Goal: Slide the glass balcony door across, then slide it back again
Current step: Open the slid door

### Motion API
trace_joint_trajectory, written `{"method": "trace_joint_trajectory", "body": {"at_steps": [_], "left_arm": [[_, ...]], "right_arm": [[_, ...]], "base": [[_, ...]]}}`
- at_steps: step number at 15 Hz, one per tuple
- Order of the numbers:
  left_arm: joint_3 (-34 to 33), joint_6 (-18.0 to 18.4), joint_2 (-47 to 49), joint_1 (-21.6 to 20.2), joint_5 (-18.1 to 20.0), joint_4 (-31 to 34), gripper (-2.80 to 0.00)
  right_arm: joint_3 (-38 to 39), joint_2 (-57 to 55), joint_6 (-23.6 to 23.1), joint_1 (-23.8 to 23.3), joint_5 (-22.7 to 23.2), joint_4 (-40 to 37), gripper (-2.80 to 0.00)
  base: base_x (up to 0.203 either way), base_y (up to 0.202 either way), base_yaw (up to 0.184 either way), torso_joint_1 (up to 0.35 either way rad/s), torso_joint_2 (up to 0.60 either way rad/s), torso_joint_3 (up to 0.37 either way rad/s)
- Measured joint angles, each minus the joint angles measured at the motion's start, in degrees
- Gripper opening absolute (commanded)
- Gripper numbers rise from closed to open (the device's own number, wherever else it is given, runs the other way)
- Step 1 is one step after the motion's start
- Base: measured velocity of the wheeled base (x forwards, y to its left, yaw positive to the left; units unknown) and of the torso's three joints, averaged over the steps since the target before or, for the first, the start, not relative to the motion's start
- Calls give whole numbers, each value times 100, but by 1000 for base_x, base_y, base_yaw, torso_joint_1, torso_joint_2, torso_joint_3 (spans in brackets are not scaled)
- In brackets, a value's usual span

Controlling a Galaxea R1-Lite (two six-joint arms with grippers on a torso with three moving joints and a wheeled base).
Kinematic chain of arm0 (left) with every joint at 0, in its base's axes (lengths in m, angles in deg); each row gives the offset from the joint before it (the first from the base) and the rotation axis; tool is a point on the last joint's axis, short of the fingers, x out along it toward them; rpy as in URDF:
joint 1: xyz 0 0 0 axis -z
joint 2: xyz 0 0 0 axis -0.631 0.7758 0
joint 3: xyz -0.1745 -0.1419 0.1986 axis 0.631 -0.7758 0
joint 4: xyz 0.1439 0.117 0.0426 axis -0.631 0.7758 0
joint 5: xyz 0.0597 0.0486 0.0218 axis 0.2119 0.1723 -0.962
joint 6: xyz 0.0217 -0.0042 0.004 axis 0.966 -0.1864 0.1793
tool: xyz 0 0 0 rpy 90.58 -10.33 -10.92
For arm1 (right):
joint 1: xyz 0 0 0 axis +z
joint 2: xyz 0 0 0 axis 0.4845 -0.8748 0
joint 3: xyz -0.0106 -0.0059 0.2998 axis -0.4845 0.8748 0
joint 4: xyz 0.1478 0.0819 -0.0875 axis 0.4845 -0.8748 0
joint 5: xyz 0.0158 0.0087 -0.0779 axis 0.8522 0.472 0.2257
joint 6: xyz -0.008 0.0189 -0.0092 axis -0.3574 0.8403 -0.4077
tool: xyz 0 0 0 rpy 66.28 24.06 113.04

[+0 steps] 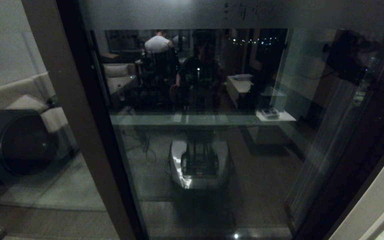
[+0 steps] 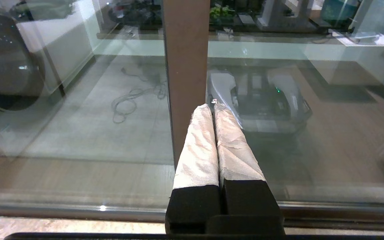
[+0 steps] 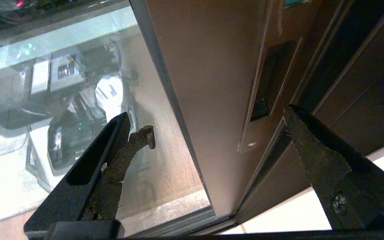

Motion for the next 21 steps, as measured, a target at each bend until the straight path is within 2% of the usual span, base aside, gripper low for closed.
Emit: {"method": "trace_joint_trajectory", "body": {"at_steps": [8, 15, 21], "left_arm": [[0, 0, 0, 0, 1, 0, -280], [0, 0, 0, 0, 2, 0, -280], [0, 2, 0, 0, 1, 0, -280]], "right_arm": [[-68, -171, 0, 43, 227, 4, 0], [-69, -210, -9, 179, 249, 3, 0], [-439, -431, -32, 195, 311, -38, 0]], "base": [[0, 0, 0, 0, 0, 0], [0, 0, 0, 0, 0, 0], [0, 0, 0, 0, 0, 0]]}}
